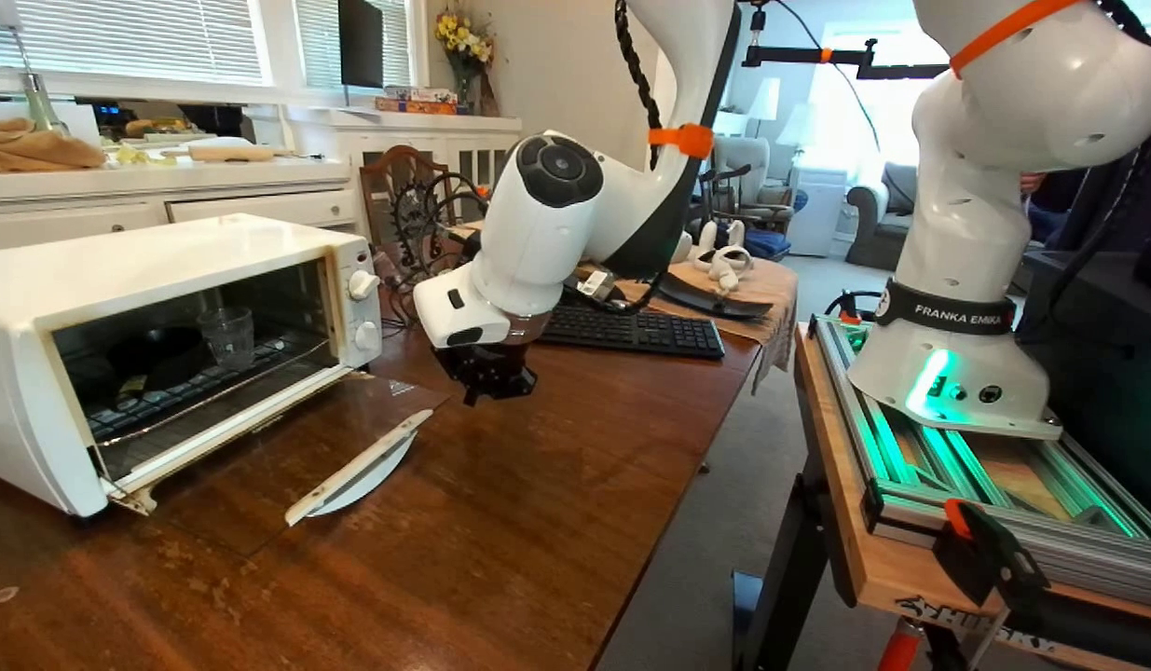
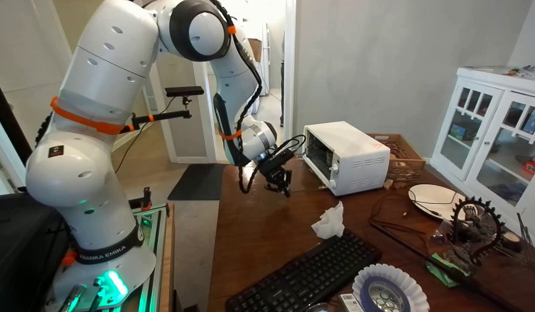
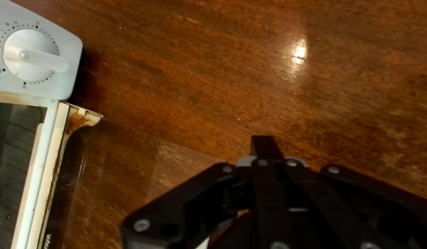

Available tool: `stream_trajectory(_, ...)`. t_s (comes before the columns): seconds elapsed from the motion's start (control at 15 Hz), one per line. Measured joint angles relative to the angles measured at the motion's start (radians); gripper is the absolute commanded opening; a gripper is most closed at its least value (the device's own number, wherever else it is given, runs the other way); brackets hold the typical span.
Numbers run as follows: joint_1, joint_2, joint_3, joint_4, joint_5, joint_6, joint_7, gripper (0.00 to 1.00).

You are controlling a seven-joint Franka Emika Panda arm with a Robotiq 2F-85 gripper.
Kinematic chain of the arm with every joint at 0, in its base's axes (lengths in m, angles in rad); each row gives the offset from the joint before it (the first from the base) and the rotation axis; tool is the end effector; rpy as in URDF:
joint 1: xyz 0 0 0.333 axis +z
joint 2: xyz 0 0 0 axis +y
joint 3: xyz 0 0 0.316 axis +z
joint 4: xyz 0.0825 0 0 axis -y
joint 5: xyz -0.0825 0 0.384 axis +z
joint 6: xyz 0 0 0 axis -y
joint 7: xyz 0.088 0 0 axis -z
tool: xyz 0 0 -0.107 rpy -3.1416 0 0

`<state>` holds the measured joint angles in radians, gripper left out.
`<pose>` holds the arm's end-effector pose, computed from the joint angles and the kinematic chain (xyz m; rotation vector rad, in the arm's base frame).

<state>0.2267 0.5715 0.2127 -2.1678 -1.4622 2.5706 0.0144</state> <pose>0.4654 0.2451 0.1159 1.6945 1.9588 0.0870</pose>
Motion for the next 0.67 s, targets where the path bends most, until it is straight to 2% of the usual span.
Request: stream_trajectory(0.67, 0.005, 0.005, 0.001, 0.021, -0.074, 0.001, 0.082, 0.0)
